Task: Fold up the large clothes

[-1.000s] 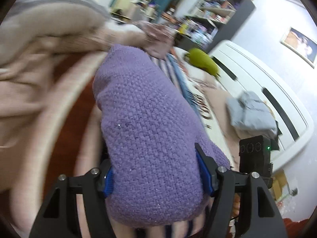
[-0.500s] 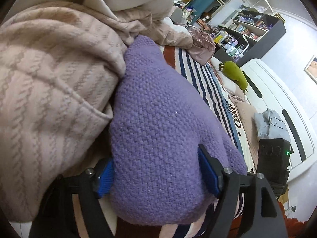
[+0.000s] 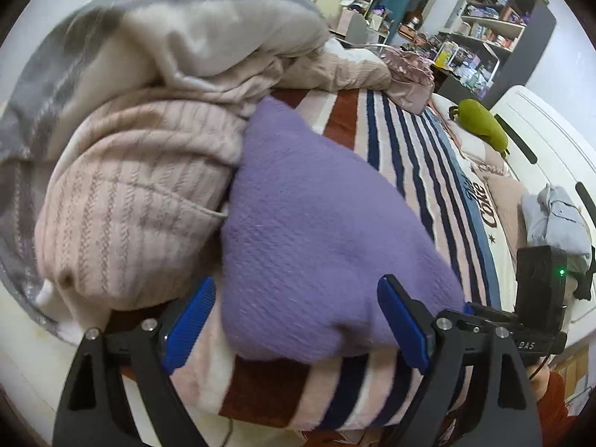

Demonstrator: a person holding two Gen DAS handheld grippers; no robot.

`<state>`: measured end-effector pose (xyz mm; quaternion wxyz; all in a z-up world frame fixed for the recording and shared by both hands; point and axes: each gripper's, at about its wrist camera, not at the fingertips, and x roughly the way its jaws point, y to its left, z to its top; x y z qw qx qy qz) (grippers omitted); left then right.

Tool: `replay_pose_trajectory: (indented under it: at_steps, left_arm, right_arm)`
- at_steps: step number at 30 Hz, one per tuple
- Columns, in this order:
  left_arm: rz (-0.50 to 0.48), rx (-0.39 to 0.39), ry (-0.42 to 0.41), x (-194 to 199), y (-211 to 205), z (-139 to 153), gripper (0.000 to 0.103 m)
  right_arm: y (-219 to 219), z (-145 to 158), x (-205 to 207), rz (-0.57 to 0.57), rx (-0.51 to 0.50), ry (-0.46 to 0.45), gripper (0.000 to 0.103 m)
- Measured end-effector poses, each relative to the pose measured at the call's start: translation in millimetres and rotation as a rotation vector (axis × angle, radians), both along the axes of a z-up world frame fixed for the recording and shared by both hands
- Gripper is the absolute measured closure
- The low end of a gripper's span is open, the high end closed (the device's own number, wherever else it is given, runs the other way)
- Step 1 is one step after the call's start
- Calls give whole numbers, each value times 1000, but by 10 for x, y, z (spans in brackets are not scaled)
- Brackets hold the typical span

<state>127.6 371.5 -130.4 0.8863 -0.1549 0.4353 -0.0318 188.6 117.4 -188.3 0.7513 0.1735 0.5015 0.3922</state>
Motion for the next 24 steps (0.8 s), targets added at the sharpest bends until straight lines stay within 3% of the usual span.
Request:
replay_pose_trajectory:
  at_steps: [7, 15, 24]
  left_arm:
    - [-50, 54, -36, -112, -584, 282, 17]
    - [-149, 93, -109, -221, -1586, 577, 16]
    - [-262, 112, -312, -431, -2920, 967, 16]
  right_arm:
    - [-435, 201, -126, -40, -17, -71, 38]
    - [-1315, 444, -430, -152, -81, -199, 32]
    - [-2416, 861, -1078, -287, -235, -428, 25]
